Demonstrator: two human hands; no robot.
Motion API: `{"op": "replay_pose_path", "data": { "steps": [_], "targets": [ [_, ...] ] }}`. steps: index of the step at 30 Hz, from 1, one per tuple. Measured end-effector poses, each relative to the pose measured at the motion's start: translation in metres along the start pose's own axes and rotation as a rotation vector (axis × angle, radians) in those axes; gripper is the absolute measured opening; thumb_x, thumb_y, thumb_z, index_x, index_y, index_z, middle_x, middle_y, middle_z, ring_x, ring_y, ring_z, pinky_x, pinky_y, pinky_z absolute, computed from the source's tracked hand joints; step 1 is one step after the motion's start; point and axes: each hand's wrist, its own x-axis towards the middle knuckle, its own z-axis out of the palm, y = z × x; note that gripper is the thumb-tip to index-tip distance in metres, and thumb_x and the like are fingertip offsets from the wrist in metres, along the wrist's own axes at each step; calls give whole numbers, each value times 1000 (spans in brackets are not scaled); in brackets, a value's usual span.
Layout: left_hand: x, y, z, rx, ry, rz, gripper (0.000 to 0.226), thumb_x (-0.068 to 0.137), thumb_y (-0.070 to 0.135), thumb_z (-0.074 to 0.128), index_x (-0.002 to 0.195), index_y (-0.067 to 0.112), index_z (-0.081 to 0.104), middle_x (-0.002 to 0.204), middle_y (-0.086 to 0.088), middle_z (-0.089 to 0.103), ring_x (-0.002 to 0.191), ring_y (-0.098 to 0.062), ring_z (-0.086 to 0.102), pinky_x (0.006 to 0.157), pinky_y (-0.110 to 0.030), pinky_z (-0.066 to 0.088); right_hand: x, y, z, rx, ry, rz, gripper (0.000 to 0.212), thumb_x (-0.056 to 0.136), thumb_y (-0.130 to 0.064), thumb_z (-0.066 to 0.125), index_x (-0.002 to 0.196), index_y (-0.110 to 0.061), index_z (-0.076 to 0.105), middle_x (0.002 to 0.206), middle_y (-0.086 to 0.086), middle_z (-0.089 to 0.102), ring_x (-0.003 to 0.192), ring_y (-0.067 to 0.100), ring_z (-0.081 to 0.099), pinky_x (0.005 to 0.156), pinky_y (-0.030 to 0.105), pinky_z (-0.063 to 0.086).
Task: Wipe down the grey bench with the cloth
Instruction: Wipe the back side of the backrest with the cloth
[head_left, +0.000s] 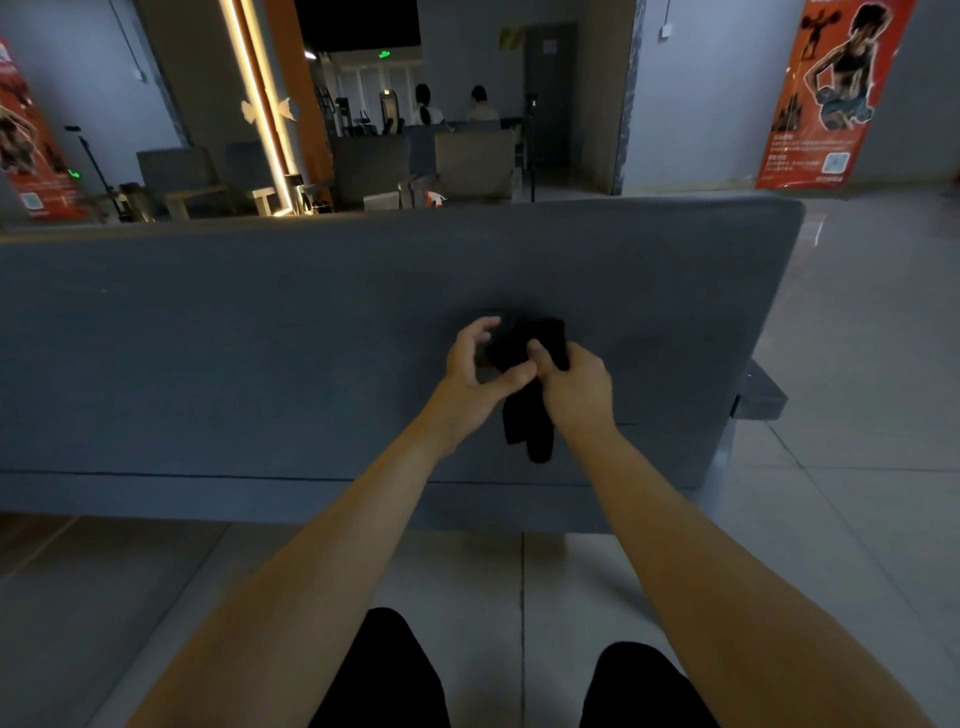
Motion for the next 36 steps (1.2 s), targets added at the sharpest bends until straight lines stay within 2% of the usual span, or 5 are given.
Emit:
{"op": "replay_pose_path", "data": {
  "steps": [7,12,17,22,36],
  "targets": [
    [-3,-7,0,159,131,85,17,101,22,61,114,32,64,107,14,70,93,3,67,76,-17,52,-8,-6,10,144,-38,147,55,97,-52,61,97,2,69,101,17,71,93,30,70,78,45,61],
    [-1,-2,0,147,158,31,30,103,10,46,117,25,68,101,10,73,83,0,68,66,-15,50,-17,-4,8,34,-150,-73,54,90,-35,76,126,-28,35,126,-8,45,109,5,54,79,13,51],
    [8,-2,-7,455,19,166,33,101,15,50,129,26,63,114,5,65,102,0,54,87,-24,48,-14,4,16,-5,-83,-230,31,99,-20,64,121,-34,48,112,-13,62,97,0,62,71,14,51],
    [38,19,-40,920,516,623,63,91,33,66,149,19,46,154,-7,33,145,-30,23,125,-46,15,5,1,26,81,225,-126,19,98,-12,61,116,-20,61,102,-4,69,91,7,66,70,14,53],
    [89,14,-70,1263,375,638,113,83,45,74,161,22,-5,168,-8,1,155,-29,-8,117,-48,-26,21,-24,108,306,434,-21,30,95,-4,63,119,-20,67,99,-24,62,89,-20,58,76,2,47]
  ]
}}
